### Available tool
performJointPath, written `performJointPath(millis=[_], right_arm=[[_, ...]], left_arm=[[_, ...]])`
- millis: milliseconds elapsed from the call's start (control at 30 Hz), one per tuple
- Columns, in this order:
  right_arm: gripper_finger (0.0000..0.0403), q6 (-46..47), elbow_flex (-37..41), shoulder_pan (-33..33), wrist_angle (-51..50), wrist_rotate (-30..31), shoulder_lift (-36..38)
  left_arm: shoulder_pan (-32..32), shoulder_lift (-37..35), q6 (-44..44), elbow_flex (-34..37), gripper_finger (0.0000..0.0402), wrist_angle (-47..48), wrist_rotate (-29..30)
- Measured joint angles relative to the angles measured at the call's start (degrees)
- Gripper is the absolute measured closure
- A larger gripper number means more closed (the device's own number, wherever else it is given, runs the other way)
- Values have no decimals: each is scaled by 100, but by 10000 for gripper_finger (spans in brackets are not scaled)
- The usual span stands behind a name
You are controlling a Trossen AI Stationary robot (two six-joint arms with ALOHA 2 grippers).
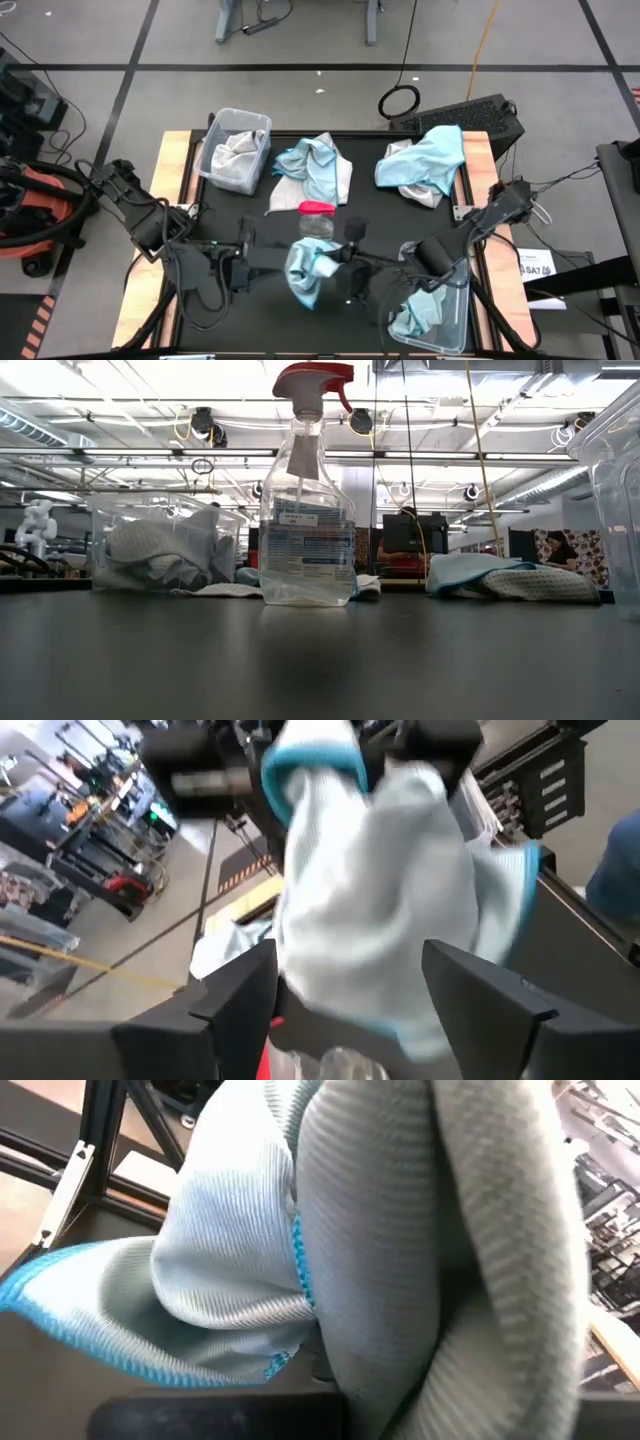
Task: Sort microfiber towel by color & place in baskets
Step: Put the bottom left light blue towel into the right transparent bin
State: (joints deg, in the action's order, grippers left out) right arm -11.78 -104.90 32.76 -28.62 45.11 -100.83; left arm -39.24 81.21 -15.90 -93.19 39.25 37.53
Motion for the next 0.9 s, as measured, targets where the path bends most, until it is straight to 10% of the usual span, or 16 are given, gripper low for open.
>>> performJointPath(millis=[633,900], right_arm=[[397,2225,-4,832,-2743,-58,1022],[397,3792,-4,1146,-4194,-1084,1129]], left_arm=[[-17,0,1948,7,146,1257,-141],[-17,6,2168,124,146,1427,-294]])
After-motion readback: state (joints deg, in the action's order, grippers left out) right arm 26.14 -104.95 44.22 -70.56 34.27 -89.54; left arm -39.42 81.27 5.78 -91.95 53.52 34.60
